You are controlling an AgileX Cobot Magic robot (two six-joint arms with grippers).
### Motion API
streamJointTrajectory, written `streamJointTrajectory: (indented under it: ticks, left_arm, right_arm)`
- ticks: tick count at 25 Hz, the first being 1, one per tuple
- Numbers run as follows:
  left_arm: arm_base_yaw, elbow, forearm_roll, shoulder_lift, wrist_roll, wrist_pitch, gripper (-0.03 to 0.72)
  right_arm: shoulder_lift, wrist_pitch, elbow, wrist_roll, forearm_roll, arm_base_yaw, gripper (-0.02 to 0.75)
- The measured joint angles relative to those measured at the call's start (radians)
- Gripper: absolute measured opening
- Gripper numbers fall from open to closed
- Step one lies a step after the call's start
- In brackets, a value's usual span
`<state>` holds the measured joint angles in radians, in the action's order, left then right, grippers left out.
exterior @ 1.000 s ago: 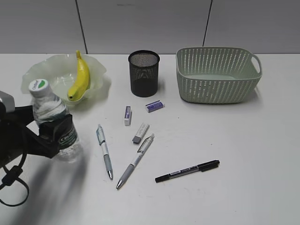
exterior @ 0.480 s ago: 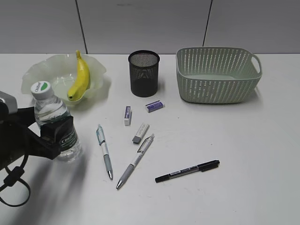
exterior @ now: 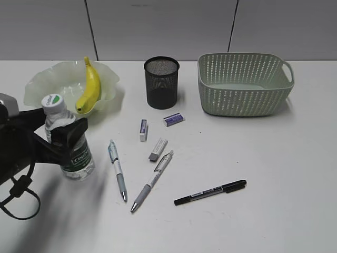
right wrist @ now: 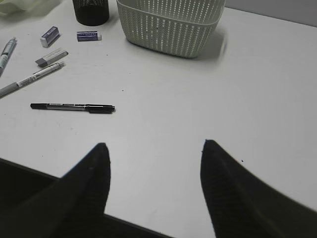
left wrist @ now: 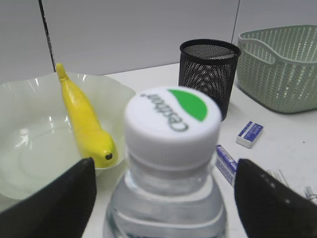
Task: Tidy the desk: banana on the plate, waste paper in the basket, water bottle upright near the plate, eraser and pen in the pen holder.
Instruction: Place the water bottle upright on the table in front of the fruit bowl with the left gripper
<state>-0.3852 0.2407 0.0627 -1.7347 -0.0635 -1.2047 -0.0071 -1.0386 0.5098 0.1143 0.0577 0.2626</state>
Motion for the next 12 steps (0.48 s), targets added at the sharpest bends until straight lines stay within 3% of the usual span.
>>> streamJointTrajectory:
  ticks: [10, 12]
  left_arm:
    - [0.000, 0.000, -0.008, 0.239, -0.005, 0.003, 0.652]
    - [0.000, 0.005, -0.040, 0.337, -0.005, 0.089, 0.641]
  right_arm:
    - [0.000, 0.000, 0.000, 0.000, 0.000, 0.000, 0.463]
    - [0.000, 0.000, 0.000, 0.000, 0.000, 0.000, 0.463]
